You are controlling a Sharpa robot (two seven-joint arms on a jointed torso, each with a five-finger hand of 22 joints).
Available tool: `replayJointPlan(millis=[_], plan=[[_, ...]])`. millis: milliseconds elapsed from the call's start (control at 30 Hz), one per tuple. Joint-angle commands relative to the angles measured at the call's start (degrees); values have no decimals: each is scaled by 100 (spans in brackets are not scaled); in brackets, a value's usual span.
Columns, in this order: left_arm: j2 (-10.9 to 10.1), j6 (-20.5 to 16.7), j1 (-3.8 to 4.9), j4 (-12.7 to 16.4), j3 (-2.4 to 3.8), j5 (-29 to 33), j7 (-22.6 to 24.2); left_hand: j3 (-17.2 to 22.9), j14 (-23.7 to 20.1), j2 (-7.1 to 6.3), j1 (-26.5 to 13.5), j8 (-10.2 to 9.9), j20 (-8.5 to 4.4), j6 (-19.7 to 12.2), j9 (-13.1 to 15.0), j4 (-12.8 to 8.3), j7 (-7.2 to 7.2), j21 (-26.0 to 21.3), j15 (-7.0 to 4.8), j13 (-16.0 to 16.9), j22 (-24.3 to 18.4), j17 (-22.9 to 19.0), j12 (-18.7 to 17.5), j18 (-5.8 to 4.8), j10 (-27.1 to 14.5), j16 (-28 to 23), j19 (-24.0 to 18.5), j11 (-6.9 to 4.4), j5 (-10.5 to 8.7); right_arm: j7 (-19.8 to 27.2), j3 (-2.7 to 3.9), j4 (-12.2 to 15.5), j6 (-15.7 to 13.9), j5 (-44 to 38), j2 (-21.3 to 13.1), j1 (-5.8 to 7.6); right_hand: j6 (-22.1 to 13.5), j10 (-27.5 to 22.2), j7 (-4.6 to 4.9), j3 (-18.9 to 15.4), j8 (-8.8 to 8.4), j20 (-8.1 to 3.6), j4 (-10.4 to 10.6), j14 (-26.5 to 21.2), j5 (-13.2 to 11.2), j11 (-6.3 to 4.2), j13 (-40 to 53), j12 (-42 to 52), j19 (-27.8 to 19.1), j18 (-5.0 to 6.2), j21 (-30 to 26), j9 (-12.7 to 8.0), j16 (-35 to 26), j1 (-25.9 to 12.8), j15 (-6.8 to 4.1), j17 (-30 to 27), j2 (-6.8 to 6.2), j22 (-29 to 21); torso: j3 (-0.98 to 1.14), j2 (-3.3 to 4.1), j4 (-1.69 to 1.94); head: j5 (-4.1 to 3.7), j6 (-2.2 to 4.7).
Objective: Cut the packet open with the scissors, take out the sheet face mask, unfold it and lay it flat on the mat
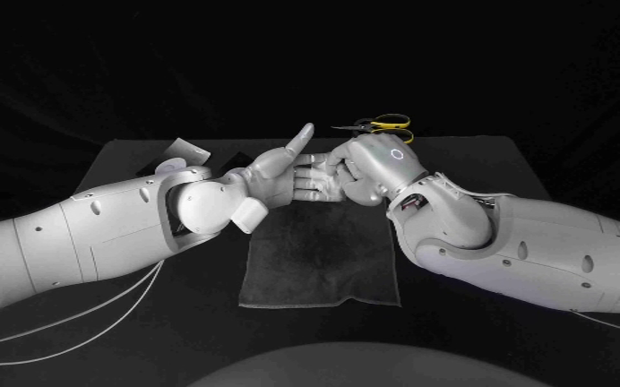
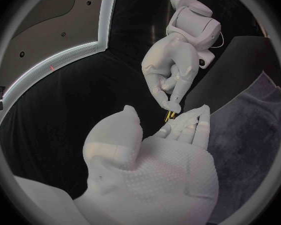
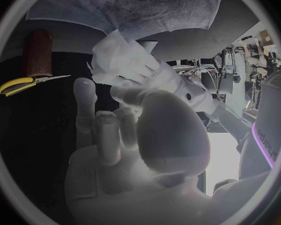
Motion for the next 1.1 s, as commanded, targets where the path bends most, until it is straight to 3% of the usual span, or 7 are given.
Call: replayJointPlan(millis=[33, 100, 167, 233, 467, 633, 1100], plan=[[4, 129, 6, 7, 7, -18, 26, -46, -2, -14, 58, 7, 7, 30, 10, -6, 360, -25, 10, -8, -5, -8, -20, 56, -30, -6, -21, 6, 3, 245, 10, 23, -118, 330, -31, 4, -197, 428, 84, -133, -125, 49, 89, 531, 125, 85, 893, -152, -83, 41, -154, 1, -36, -280, 71, 1201, -193, -80, 0, -4, -6, 4, -3], [6, 130, 6, 5, 7, -18, 26, -49, -2, -12, 64, 8, 6, 31, 10, -6, 363, -25, 10, -8, -4, -7, -20, 55, -29, -5, -18, 6, 3, 335, 12, 43, -31, 436, -42, 6, -455, 405, 167, -658, -348, 125, 332, 515, 7, 166, 853, -239, -182, 51, -376, -106, -71, -652, 150, 1132, -440, -205, 1, -4, -7, 4, -2], [8, 131, 6, 4, 7, -19, 24, -49, -2, -12, 64, 8, 6, 31, 10, -6, 363, -25, 10, -8, -4, -7, -20, 55, -29, -5, -18, 6, 3, 379, 13, 65, 91, 479, -33, 6, -503, 371, 239, -1568, -639, 211, 610, 494, -278, 244, 820, -321, -203, 82, -637, -392, -108, -748, 228, 1061, -610, -372, 2, 1, 0, 1, -2], [10, 131, 6, 3, 7, -19, 22, -49, -2, -12, 64, 8, 6, 31, 10, -6, 363, -25, 10, -8, -4, -7, -20, 55, -29, -5, -18, 6, 3, 367, 11, 63, 195, 458, -6, 6, -471, 342, 258, -2415, -807, 248, 827, 477, -269, 272, 793, -383, -193, 103, -826, -597, -134, -541, 237, 1011, -529, -491, 2, -1, -1, -4, -5], [21, 132, 6, 5, 7, -23, 18, -49, -2, -12, 64, 8, 6, 31, 10, -6, 363, -25, 10, -8, -4, -7, -20, 55, -29, -5, -18, 6, 3, 162, 1, -56, 331, 264, 155, 0, -258, 323, 254, -3870, -971, 255, 1632, 464, -282, 240, 759, -439, -99, 117, -1065, -907, -161, 65, 241, 962, -241, -616, -2, 3, 8, -14, 1], [26, 132, 6, 10, 7, -29, 14, -57, -1, -4, 76, 9, 6, 34, 11, -6, 375, -26, 10, -7, -4, -7, -19, 55, -29, -4, -19, 6, 3, 60, -2, -154, 319, 161, 280, -4, -58, 332, 189, -4157, -931, 246, 1911, 475, -293, 207, 762, -426, -51, 115, -1102, -962, -144, 367, 192, 996, -173, -621, -4, 6, 9, -22, -5], [32, 144, 6, 22, 8, -73, 6, -57, -1, -4, 76, 9, 6, 34, 11, -6, 375, -26, 10, -7, -4, -7, -19, 55, -29, -4, -19, 6, 3, -54, -18, -284, 387, -67, 439, -28, 302, 363, 25, -4101, -758, 220, 1892, 505, -299, 65, 802, -342, 48, 94, -1034, -973, -93, 806, 70, 1100, -41, -554, -2, 1, 3, -9, -11]])
